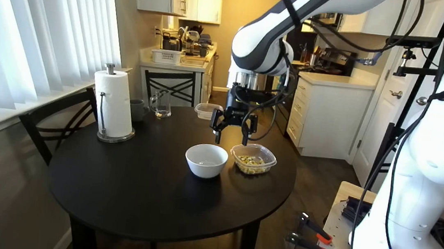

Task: Pour the candy into the white bowl.

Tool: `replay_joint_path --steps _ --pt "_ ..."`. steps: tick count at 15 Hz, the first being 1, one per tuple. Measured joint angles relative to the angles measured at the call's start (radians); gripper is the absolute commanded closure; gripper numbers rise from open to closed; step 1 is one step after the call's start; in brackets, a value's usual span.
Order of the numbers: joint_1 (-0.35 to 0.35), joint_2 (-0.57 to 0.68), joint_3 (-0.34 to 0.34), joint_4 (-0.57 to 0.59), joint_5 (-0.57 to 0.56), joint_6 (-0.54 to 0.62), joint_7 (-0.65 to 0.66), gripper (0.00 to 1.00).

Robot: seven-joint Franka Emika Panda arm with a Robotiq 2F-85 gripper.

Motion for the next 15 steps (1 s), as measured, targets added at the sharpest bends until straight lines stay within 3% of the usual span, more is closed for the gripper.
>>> replay_joint_path --steps 3,7,15 --pt "0.0 0.074 -0.012 0.015 -0.001 0.055 0.107 0.0" --pt "-0.001 0.067 -0.045 -0.006 -0.075 0.062 0.28 0.0" --pt "0.001 0.067 -0.047 -0.005 -0.084 0.06 0.292 0.0"
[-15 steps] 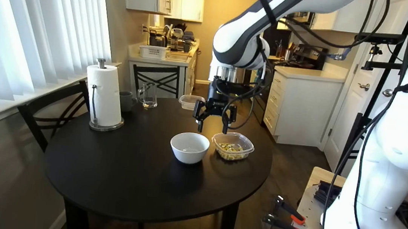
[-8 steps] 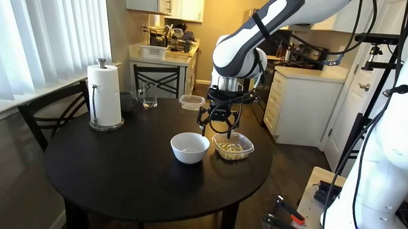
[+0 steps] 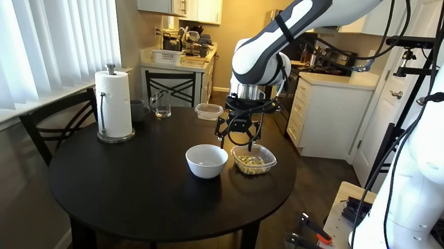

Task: Pour the candy into the white bowl.

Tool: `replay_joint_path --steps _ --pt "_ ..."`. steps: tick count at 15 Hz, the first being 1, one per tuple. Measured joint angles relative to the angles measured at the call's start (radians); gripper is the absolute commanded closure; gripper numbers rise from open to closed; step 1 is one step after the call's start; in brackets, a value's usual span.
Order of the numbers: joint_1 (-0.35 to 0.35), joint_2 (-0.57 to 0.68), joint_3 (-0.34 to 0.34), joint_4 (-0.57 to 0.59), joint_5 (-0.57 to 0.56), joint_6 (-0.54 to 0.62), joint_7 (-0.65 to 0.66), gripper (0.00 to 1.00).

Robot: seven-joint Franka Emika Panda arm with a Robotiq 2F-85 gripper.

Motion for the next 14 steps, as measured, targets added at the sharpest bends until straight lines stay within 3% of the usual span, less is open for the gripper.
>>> replay_joint_path --steps 4,8,11,14 --pt "-0.001 0.004 -0.005 0.0 -0.022 0.037 0.002 0.0" --pt "-0.044 0.029 -0.06 0.003 -0.119 0.275 0.016 0.0" --pt "-0.079 0.067 -0.124 0.01 -0.326 0.392 0.123 0.0" --pt "-0.065 0.138 -0.216 0.05 -0.581 0.397 0.262 0.0"
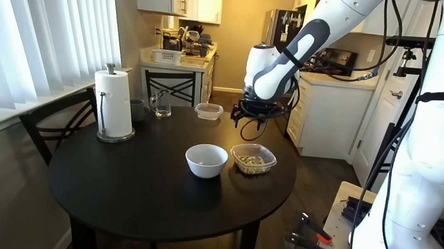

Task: Pour the candy into the white bowl.

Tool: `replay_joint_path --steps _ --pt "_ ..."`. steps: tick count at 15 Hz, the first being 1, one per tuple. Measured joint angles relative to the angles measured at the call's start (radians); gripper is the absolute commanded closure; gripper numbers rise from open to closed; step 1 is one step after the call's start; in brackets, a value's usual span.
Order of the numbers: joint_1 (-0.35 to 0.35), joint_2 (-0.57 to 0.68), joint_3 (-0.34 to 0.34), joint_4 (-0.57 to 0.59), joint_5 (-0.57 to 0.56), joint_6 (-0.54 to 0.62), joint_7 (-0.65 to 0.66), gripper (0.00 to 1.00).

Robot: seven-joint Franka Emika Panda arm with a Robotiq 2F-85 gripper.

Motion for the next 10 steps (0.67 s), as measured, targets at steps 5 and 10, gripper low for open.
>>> replay_joint_path --steps 5,10 --pt "0.026 0.093 -0.029 0.063 -0.127 0.0 0.074 0.0" --pt "0.042 0.161 0.011 0.094 -0.033 0.0 0.013 0.0"
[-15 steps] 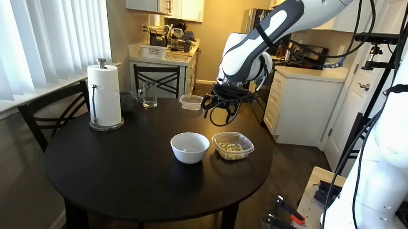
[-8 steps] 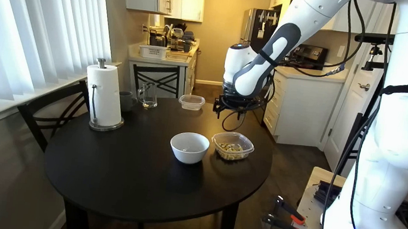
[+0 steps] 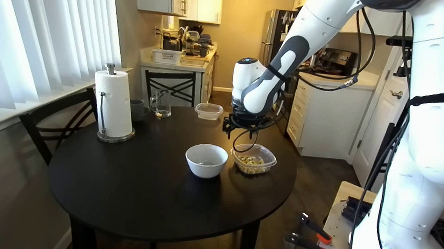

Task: Pour the candy into the white bowl.

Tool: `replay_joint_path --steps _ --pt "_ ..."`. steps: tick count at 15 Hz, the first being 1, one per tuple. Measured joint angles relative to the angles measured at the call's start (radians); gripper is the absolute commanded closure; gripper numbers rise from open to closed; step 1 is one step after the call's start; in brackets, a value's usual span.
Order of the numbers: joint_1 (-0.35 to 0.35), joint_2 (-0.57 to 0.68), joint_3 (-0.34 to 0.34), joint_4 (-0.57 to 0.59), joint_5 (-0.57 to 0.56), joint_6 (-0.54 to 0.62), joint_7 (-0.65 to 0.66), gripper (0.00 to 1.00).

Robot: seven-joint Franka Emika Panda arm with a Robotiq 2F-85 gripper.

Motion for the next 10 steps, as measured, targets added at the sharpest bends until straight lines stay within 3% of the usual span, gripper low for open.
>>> replay_joint_path --steps 5,10 --pt "-0.02 0.111 0.039 0.059 0.22 -0.002 -0.169 0.0" --pt "-0.03 0.181 0.057 0.09 0.358 -0.013 -0.286 0.0"
